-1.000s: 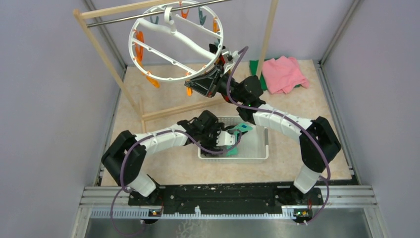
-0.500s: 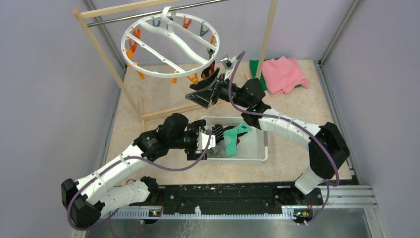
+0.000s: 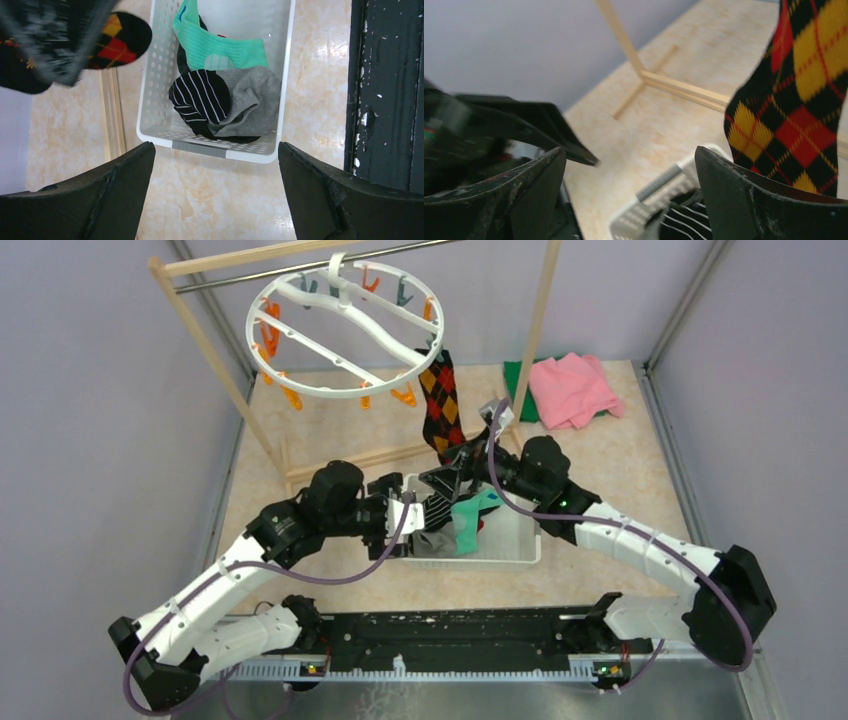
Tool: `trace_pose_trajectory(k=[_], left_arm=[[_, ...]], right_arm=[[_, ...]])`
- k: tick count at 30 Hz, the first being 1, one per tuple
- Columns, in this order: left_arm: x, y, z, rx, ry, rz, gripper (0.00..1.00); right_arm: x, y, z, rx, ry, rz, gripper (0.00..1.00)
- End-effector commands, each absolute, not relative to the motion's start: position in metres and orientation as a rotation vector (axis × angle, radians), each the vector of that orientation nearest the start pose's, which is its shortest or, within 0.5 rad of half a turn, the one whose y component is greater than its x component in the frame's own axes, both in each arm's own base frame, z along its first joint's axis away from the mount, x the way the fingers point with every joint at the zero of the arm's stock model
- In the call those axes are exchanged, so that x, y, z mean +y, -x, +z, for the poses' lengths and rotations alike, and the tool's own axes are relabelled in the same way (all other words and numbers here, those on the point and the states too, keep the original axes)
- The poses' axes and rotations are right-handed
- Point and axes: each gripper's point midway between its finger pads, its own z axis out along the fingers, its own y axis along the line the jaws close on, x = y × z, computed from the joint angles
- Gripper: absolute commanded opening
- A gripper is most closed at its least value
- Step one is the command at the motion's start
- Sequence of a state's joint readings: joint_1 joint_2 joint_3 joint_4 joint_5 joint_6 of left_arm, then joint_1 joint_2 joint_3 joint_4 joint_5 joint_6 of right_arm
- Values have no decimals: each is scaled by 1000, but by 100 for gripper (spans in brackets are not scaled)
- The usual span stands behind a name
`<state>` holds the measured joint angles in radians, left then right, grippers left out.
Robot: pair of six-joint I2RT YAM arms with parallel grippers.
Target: Remove the socks clipped to the hanger
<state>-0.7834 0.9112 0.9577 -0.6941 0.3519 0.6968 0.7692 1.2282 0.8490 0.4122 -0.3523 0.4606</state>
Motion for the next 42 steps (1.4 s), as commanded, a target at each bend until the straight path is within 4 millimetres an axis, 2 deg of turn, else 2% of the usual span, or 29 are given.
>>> trace_pose_trajectory(k=[1,3,5,8,11,13,17,18,20,26,29,32,35,38,39,40,42], left_arm=[[-222,-162,240,1472,-1580,-498,99],[-222,-161,245,1470,-1570,-508,99],[-223,-159,250,1473,-1560,-525,99],[-222,-158,257,1479,-1544,-528,99],[-218,-159,262,1482,-1525,-512,99],[-215,-158,264,1491,-1517,-505,99],[-209,-156,267,1504,-1500,-487,99],[-208,-156,267,1510,-1497,-484,99],[-206,-156,267,1515,-1487,-478,99],[-209,-157,274,1511,-1458,-499,99],[-213,-150,285,1500,-1463,-553,99],[-215,-150,293,1508,-1447,-568,99],[-215,-150,301,1501,-1432,-571,99],[-214,-148,307,1503,-1424,-576,99],[-213,-147,308,1502,-1426,-578,99],[-213,-146,308,1501,-1430,-579,99],[-211,-145,308,1502,-1435,-576,99]], right_arm=[[296,-290,264,1643,507,805,99],[280,-323,268,1617,452,726,99],[273,-357,278,1550,440,740,99],[283,-401,292,1371,546,730,99],[301,-450,292,1297,629,700,99],[321,-470,304,1199,672,742,99],[344,-489,328,1093,678,821,94],[346,-488,334,1065,675,846,89],[350,-478,343,1016,678,895,72],[353,-418,349,989,746,1014,0],[346,-380,356,953,754,1039,0],[343,-355,351,966,757,1051,0],[344,-340,351,986,777,1050,0],[343,-335,352,1015,772,1054,3],[342,-337,353,1033,752,1057,23],[340,-338,355,1044,734,1054,36],[339,-340,359,1049,715,1052,45]])
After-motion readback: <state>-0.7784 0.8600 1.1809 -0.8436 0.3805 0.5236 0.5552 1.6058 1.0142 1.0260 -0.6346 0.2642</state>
